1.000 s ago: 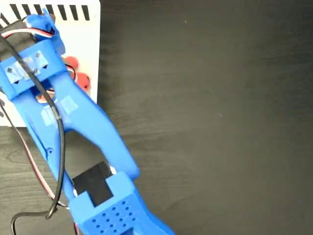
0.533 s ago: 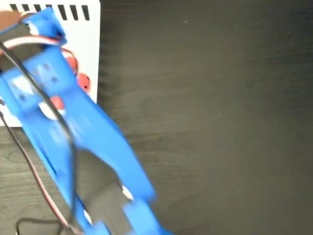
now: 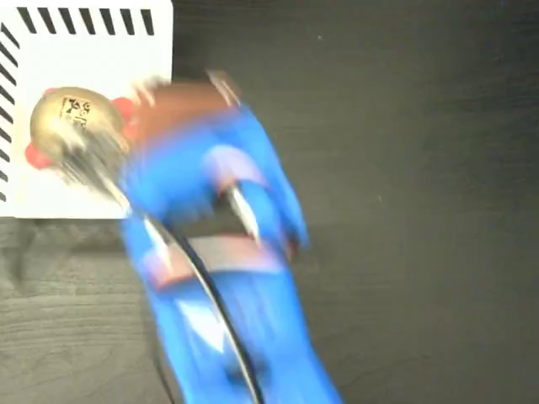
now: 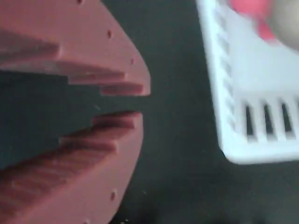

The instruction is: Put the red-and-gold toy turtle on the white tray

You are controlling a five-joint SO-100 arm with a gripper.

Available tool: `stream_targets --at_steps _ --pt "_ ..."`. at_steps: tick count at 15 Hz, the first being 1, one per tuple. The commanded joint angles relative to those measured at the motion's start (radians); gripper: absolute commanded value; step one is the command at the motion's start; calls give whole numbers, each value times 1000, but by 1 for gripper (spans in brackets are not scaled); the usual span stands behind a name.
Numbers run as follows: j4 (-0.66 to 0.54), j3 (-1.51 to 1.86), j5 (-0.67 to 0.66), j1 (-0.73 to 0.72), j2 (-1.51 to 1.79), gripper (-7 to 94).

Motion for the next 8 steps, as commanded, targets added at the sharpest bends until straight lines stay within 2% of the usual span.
stream_targets --at_steps 1,5,8 --pt "-95 310 -40 20 324 0" --pt "-98 647 -91 38 575 0" --pt "-18 769 -129 49 718 0"
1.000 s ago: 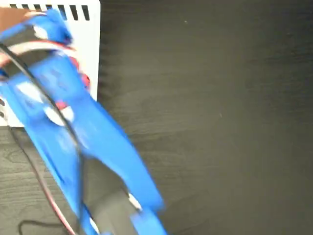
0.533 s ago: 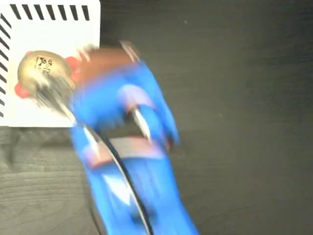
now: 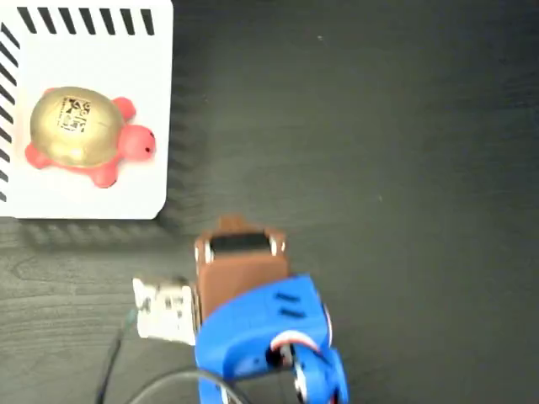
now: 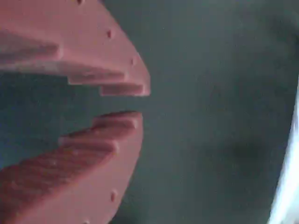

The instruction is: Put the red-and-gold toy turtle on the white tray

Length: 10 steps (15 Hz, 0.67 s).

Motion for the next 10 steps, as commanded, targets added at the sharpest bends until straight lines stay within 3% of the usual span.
stream_targets --at_steps 1,5,10 --pt "74 48 -21 -23 156 0" --pt "213 106 -17 -17 365 0" --pt "230 106 -18 -23 380 0"
